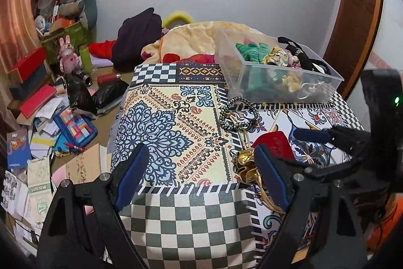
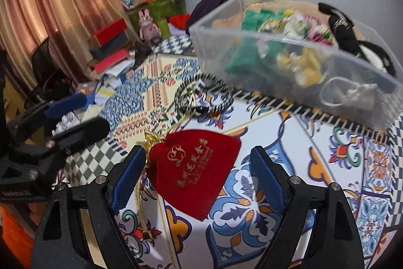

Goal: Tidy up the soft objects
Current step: 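Grasp the beaded bracelet with the left tool while the right tool grasps the red velvet pouch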

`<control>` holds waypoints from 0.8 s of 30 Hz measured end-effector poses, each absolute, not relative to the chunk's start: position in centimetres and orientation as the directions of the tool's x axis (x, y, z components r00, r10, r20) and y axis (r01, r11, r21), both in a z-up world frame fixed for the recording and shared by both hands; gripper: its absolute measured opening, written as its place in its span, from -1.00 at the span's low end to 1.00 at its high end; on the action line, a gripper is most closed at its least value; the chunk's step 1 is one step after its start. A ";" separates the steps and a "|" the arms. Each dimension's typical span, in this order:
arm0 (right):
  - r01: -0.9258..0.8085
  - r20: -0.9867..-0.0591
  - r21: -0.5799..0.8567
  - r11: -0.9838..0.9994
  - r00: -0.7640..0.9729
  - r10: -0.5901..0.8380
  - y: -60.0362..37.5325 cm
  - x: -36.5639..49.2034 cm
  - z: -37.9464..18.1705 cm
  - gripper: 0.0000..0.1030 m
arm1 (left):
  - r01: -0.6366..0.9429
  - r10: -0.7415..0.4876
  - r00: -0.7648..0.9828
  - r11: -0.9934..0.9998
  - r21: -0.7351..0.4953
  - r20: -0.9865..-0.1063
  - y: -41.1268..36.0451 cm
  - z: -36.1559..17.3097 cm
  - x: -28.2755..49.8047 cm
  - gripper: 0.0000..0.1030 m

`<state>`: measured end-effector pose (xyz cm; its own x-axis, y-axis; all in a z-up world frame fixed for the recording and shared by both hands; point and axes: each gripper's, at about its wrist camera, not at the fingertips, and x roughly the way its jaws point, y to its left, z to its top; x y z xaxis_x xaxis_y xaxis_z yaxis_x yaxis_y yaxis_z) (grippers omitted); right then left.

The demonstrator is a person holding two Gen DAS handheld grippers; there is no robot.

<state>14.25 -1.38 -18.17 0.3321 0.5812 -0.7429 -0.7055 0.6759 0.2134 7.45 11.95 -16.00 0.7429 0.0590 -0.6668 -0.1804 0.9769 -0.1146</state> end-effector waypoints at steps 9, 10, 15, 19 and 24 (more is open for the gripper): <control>-0.720 -0.727 0.157 0.676 0.379 0.572 -3.1 14.0 -18.3 -0.38 | -0.162 0.042 0.727 0.981 -0.112 -0.685 11.0 -16.7 9.5 0.64; -0.715 -0.726 0.161 0.680 0.381 0.572 -3.8 14.2 -18.3 -0.57 | -0.155 0.038 0.729 0.982 -0.111 -0.684 10.7 -16.7 9.9 0.64; -0.668 -0.713 0.188 0.720 0.411 0.567 -7.0 15.0 -18.1 -0.71 | -0.127 0.014 0.719 0.986 -0.111 -0.694 9.6 -17.1 12.3 0.63; -0.613 -0.697 0.202 0.764 0.458 0.551 -10.0 15.7 -17.7 -0.77 | -0.103 -0.012 0.696 0.988 -0.116 -0.718 8.5 -18.0 14.5 0.50; -0.563 -0.668 0.224 0.796 0.506 0.546 -12.8 16.0 -16.8 -0.78 | -0.084 -0.028 0.664 0.990 -0.112 -0.747 7.4 -19.4 16.5 0.22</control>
